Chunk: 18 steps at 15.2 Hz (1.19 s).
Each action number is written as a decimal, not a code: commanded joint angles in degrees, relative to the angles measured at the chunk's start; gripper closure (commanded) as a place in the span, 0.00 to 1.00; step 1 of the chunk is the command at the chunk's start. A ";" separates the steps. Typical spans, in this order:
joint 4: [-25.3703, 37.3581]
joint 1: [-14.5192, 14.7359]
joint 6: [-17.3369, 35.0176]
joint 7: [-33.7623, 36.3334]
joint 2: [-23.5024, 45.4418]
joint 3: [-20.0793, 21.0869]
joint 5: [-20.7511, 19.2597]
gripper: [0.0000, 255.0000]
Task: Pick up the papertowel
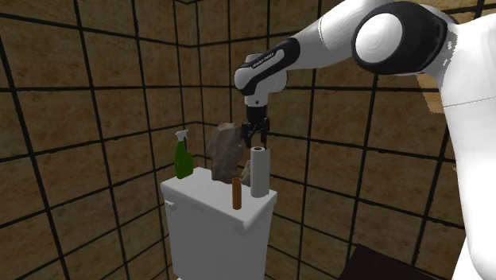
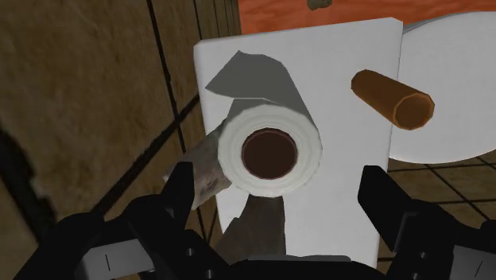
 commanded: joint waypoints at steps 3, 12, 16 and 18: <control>1.64 -0.32 1.48 -0.19 3.21 0.03 0.30 0.00; -0.39 -0.35 4.48 -0.18 4.20 0.08 0.40 1.00; -0.36 -0.33 4.42 -0.16 4.17 0.08 0.39 1.00; -0.41 -0.33 4.45 -0.17 4.15 0.08 0.39 1.00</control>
